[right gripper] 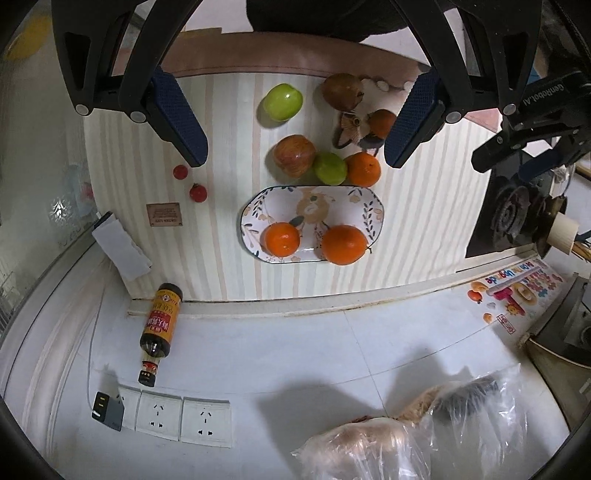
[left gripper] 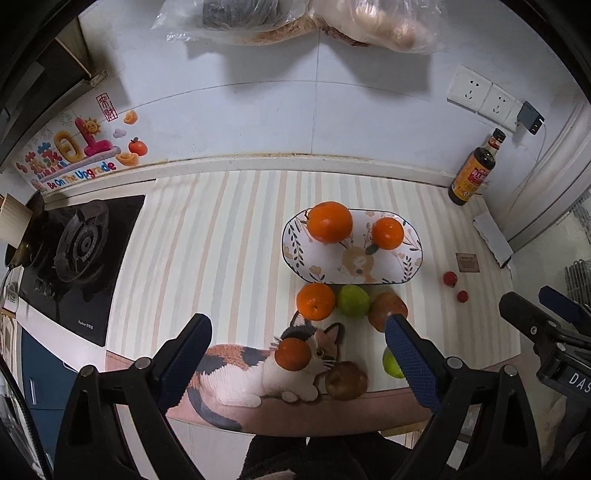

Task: Organize fruits
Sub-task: 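Withdraw both grippers from the plate back over the fruit pile, then grasp a dark brown fruit with the left gripper while the right gripper grasps a green apple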

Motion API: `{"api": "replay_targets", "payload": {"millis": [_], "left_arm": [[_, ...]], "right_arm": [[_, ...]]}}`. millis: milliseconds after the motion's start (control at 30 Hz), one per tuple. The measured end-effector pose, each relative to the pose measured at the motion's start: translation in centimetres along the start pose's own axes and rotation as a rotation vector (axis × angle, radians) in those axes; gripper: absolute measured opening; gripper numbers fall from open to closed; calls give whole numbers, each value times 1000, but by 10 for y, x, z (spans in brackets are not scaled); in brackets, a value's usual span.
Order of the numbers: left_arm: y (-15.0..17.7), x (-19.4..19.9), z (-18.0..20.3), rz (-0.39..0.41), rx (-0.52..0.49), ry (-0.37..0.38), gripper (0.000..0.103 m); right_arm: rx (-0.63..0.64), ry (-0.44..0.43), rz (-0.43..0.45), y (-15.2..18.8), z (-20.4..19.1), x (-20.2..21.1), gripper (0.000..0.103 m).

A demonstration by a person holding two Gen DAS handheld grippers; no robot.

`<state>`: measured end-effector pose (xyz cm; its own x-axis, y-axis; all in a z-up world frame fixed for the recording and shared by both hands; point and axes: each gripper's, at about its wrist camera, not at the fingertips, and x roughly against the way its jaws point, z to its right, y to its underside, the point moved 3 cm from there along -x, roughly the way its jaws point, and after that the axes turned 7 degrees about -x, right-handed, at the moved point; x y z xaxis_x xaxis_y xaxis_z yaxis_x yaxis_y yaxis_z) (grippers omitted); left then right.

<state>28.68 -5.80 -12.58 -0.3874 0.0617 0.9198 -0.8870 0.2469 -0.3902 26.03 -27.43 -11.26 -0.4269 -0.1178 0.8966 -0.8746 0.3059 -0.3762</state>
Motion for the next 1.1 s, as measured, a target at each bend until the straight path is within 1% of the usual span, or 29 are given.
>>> {"api": "replay_targets", "payload": {"millis": [100,133,233,333,367,433,467,533,567,667,767,867,1033,1100], "left_arm": [[5,-4,-2,-3,9,-9,96],[7,-9,-3,-18,12,-9,96],[13,-28,-6,-58,15,-7,96],[20,-52,-10,-103,13,-14,96],[23,-65,-13,-136,16,-17,96],[28,-84,-16,-169,31,-5,96],[31,-98,-19,-203,38,-4,96],[38,-122,-22,-261,60,21,96],[41,-131,-23,-277,65,25,96],[51,-166,-24,-364,92,63,96],[60,-194,-24,-431,110,87,96],[67,-215,-20,-473,121,100,96],[79,-238,-19,-530,152,130,96],[81,-243,-19,-535,158,131,94]], "right_arm": [[-10,-14,-22,4,1,-6,98],[-13,-20,-37,6,2,-11,98],[-26,-38,-108,14,6,-36,98],[-60,-43,-196,26,17,-74,98],[-74,-44,-223,30,21,-86,98],[-117,-55,-289,41,32,-111,98],[-143,-62,-325,47,38,-125,98],[-183,-72,-379,57,47,-147,98],[-203,-77,-406,63,52,-159,98],[-254,-82,-468,78,62,-187,98],[-286,-88,-507,87,67,-207,98],[-309,-96,-541,93,69,-222,98],[-320,-95,-587,99,67,-240,94],[-320,-92,-607,103,65,-247,93]]}}
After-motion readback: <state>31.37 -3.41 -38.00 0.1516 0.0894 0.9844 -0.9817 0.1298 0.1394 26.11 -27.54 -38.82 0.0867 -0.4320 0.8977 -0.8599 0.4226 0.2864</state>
